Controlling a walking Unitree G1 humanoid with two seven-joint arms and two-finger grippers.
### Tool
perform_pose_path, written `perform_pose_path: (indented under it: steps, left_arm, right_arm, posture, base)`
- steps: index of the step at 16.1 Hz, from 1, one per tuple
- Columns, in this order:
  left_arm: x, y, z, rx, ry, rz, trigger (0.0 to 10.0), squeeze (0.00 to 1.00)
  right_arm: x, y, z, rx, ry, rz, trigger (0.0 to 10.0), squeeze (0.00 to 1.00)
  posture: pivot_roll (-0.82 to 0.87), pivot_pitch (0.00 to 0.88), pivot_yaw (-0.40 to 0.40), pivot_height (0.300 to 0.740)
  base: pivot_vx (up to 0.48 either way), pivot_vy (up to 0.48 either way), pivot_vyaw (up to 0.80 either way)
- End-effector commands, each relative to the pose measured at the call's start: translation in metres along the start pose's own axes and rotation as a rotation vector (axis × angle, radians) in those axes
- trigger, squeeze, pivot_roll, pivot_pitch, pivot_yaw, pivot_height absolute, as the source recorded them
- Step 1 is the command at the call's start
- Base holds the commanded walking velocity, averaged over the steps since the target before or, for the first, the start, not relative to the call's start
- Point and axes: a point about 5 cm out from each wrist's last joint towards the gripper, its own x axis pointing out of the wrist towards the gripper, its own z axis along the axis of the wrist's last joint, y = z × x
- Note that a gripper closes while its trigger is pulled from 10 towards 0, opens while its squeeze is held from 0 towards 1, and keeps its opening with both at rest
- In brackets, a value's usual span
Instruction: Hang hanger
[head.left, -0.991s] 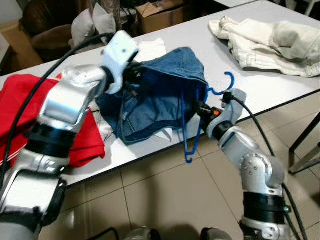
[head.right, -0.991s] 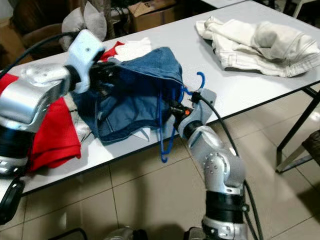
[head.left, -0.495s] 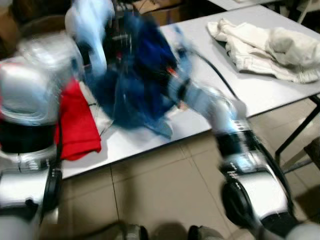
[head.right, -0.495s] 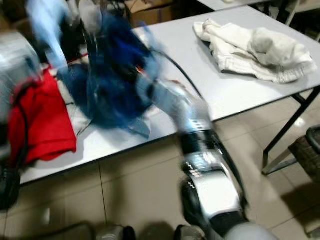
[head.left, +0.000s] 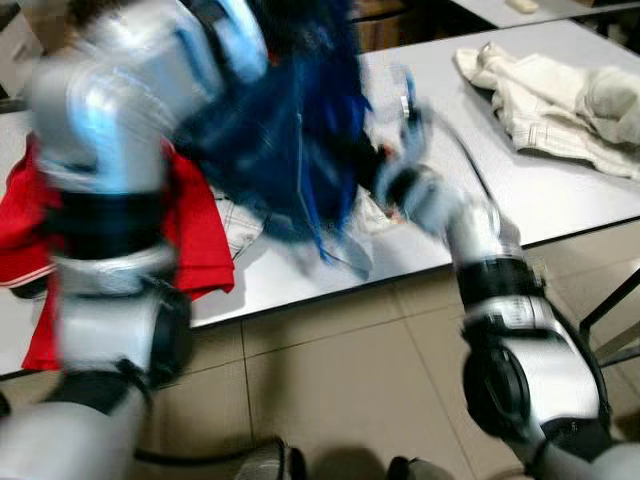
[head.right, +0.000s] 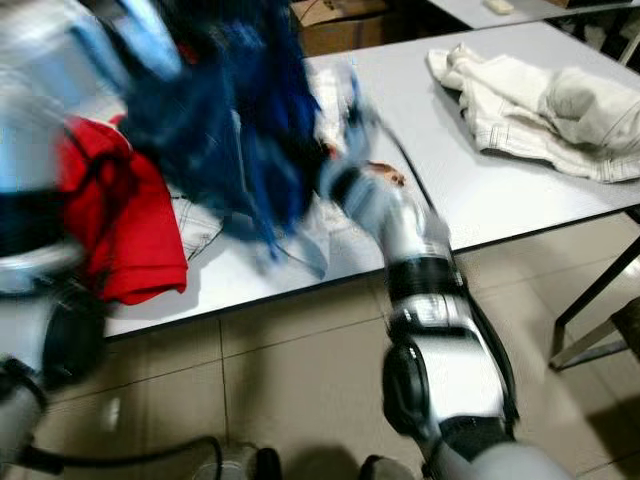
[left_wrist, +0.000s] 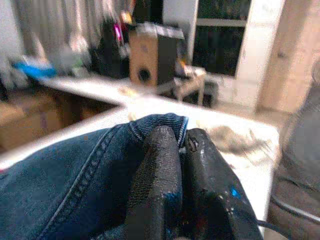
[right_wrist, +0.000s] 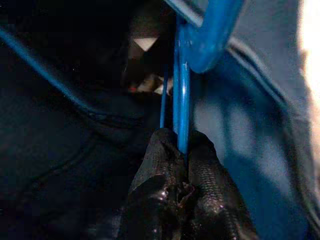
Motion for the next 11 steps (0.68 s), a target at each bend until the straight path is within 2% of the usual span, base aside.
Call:
perform_pose_path:
  steps: [1,2,3,4,5,6,8,9,10,11]
  left_arm:
    - [0.001,-0.001,-0.003,0.009,0.025,0.014,1.2,0.00]
    - [0.003,-0.002,-0.013,-0.014,0.056,0.014,1.7,0.00]
    - [0.003,-0.002,-0.035,-0.007,0.138,0.031,2.0,0.00]
    - [0.003,-0.001,-0.044,0.004,0.173,0.039,2.0,0.00]
    - [0.001,0.002,-0.052,0.068,0.216,0.058,2.4,0.00]
    - [-0.005,0.009,-0.066,0.207,0.288,0.077,3.2,0.00]
    - [-0.009,0.012,-0.073,0.267,0.328,0.072,3.5,0.00]
    - [-0.011,0.009,-0.076,0.248,0.344,0.040,3.2,0.00]
    - [-0.011,0.004,-0.076,0.195,0.341,-0.001,2.5,0.00]
    - [-0.011,-0.007,-0.073,0.070,0.317,-0.076,1.5,0.00]
  right_arm:
    - [0.001,0.004,0.001,-0.007,0.006,0.016,10.0,0.00]
    - [-0.002,0.000,-0.005,0.002,0.021,0.015,10.0,0.00]
    - [-0.010,-0.008,-0.016,0.012,0.048,0.014,10.0,0.00]
    - [-0.013,-0.010,-0.020,0.015,0.056,0.014,10.0,0.00]
    - [-0.015,-0.011,-0.021,0.007,0.053,0.022,10.0,0.00]
    - [-0.021,-0.008,-0.014,-0.024,0.005,0.042,10.0,0.00]
    - [-0.024,-0.004,-0.004,-0.030,-0.082,0.052,10.0,0.00]
    - [-0.025,0.000,0.003,0.005,-0.159,0.053,10.0,0.00]
    - [-0.021,0.001,0.004,0.048,-0.200,0.043,10.0,0.00]
    - [-0.011,0.003,0.001,0.127,-0.243,0.040,10.0,0.00]
  posture:
    - [-0.05,0.068,0.133,0.740]
    - [-0.05,0.076,0.145,0.740]
    - [-0.05,0.082,0.152,0.740]
    - [-0.05,0.082,0.152,0.740]
    - [-0.04,0.085,0.154,0.740]
    - [-0.04,0.085,0.152,0.740]
    - [-0.04,0.088,0.152,0.740]
    - [-0.05,0.091,0.158,0.740]
    - [-0.04,0.093,0.161,0.740]
    - [-0.04,0.097,0.166,0.740]
  base:
    - [0.000,0.000,0.00]
    - [0.000,0.000,0.00]
    - [0.000,0.000,0.00]
    - [0.000,0.000,0.00]
    - [0.000,0.000,0.00]
    - [0.000,0.000,0.00]
    - [0.000,0.000,0.00]
    - [0.000,0.000,0.00]
    - [0.000,0.000,0.00]
    - [0.000,0.000,0.00]
